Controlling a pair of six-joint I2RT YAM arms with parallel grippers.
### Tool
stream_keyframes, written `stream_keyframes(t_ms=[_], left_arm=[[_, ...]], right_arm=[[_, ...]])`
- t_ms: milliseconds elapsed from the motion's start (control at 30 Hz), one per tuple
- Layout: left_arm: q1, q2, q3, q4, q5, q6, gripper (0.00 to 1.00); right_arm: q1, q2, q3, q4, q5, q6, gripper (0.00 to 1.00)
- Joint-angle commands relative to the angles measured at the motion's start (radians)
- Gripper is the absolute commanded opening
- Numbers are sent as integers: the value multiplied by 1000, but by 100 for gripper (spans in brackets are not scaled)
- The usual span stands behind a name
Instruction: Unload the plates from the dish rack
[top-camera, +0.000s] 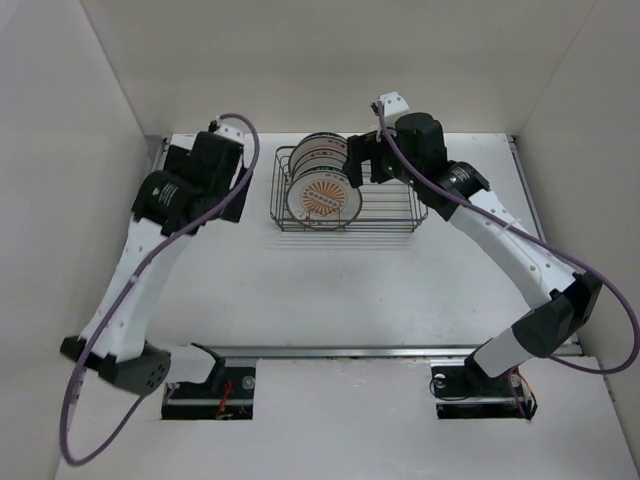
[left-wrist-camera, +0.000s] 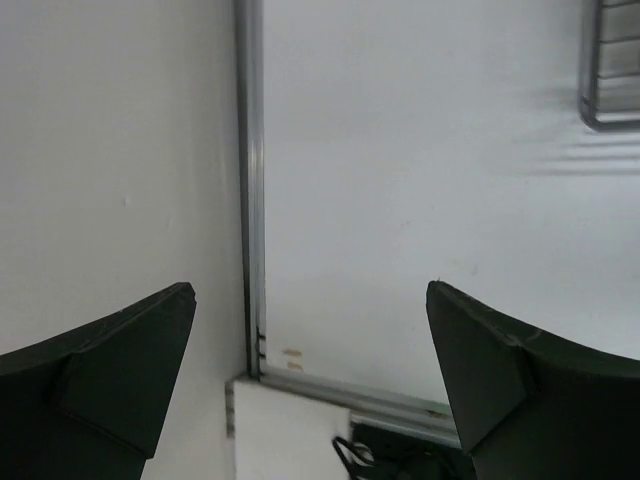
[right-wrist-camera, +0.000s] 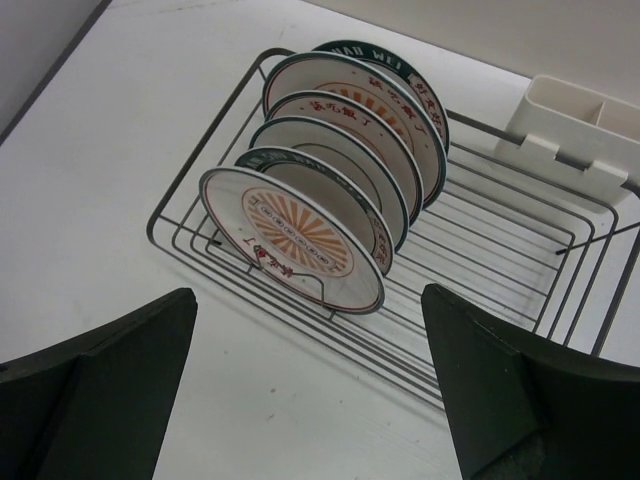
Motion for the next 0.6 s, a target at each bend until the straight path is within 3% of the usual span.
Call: stream_keyframes(t_ms=[0, 67, 100, 200, 267, 333, 433, 567], left_arm=[[-13, -135, -129, 32, 226, 314, 100], [-26, -189, -274, 101, 226, 481, 100], [-45, -205, -295, 115, 81, 537, 100], [-62, -281, -417, 410, -275, 441, 100], [-62, -358, -502, 560, -285, 516, 100], [-62, -367, -541, 545, -317, 516, 100], [-40, -248, -506, 396, -427, 397, 100], [-31, -205, -466, 314, -431, 337, 100]], right_arm=[[-20, -71, -31, 60, -54, -36, 100], [-20, -80, -40, 60, -55, -36, 100], [-20, -80, -40, 60, -65, -36, 100], [-40, -54, -40, 51, -104, -66, 100], [-40, -29, -40, 51, -113, -76, 100], [-51, 4, -40, 51, -113, -96, 100], [-60, 44, -31, 51, -134, -128, 100], [-60, 90, -31, 63, -153, -152, 95]])
